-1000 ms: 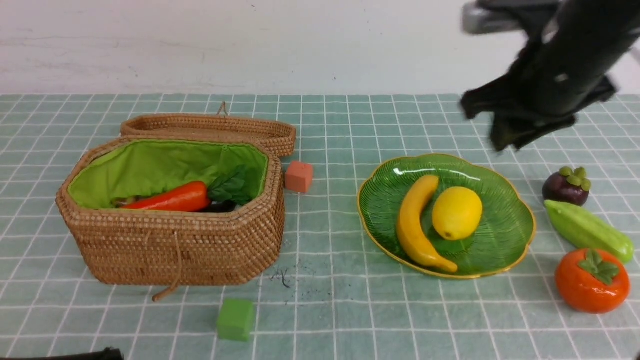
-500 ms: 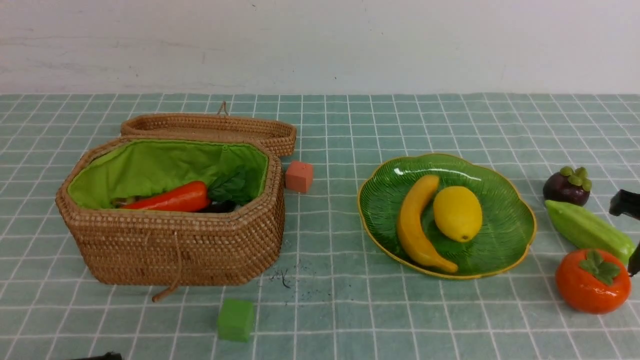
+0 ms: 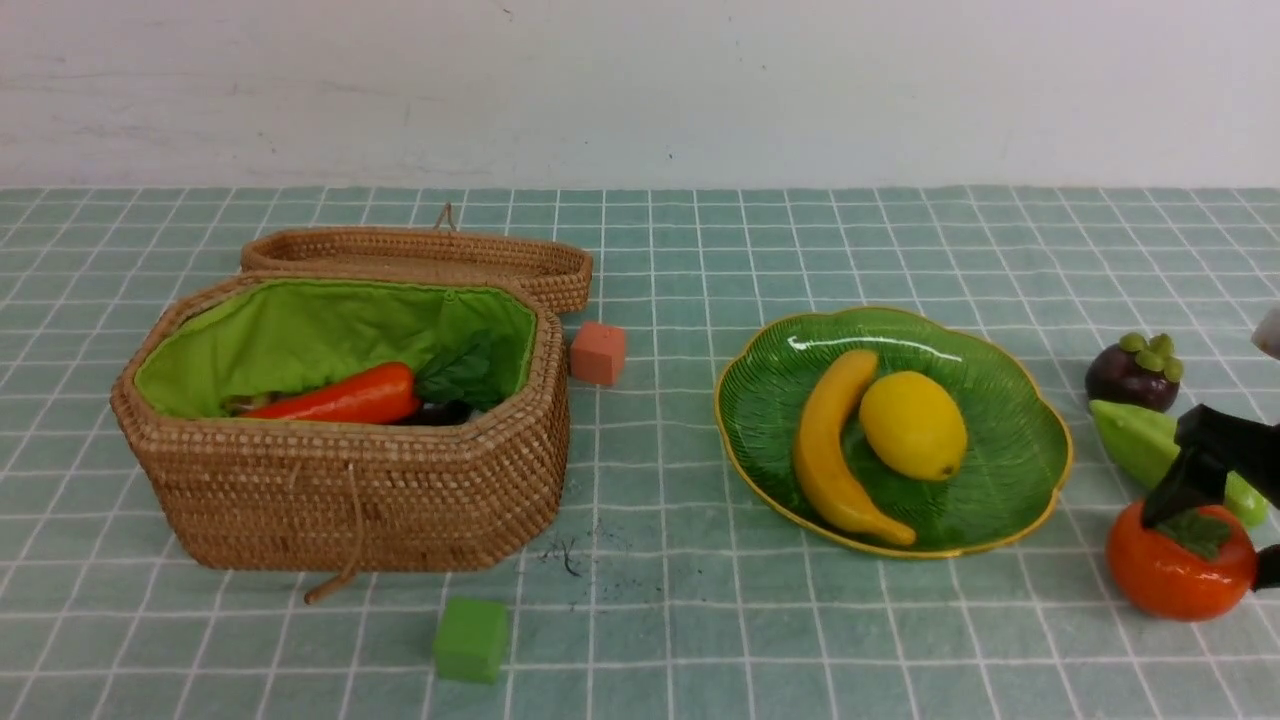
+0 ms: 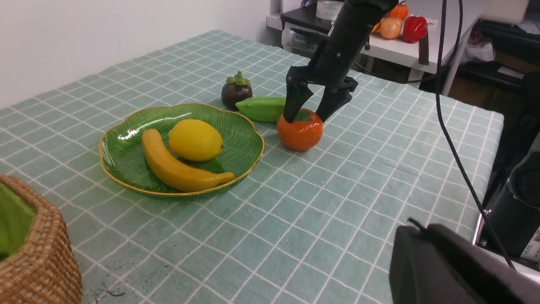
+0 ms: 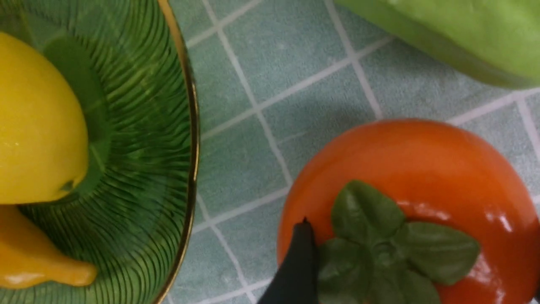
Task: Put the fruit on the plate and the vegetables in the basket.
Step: Grab a tomato with your right arm and place it on the plate on the right.
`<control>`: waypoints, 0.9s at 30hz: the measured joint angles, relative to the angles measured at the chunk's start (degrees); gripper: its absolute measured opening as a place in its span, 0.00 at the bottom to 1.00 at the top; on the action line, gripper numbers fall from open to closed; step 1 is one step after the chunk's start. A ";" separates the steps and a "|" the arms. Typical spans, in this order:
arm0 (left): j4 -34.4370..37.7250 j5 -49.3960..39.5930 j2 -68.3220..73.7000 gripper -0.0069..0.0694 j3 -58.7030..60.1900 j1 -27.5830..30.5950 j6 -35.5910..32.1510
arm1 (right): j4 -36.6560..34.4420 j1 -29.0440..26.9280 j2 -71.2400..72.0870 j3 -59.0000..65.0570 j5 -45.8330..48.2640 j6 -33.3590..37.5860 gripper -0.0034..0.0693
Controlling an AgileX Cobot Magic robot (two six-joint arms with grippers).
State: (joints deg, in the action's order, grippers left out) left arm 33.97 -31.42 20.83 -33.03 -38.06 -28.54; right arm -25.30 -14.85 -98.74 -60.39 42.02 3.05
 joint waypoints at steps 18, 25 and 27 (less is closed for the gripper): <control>0.00 0.07 0.00 0.09 0.00 0.00 0.00 | -4.14 -0.47 -0.59 -0.32 0.51 6.27 0.79; 0.00 0.07 0.00 0.09 0.00 0.00 0.00 | 3.82 -0.36 3.56 -0.44 3.39 1.04 0.86; 0.00 0.07 0.00 0.09 0.00 0.00 0.00 | 5.21 -0.36 3.93 -0.49 2.77 0.31 0.86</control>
State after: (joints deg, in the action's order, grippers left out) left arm 33.97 -31.35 20.83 -33.03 -38.06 -28.54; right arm -20.10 -15.21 -94.81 -60.88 44.80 3.36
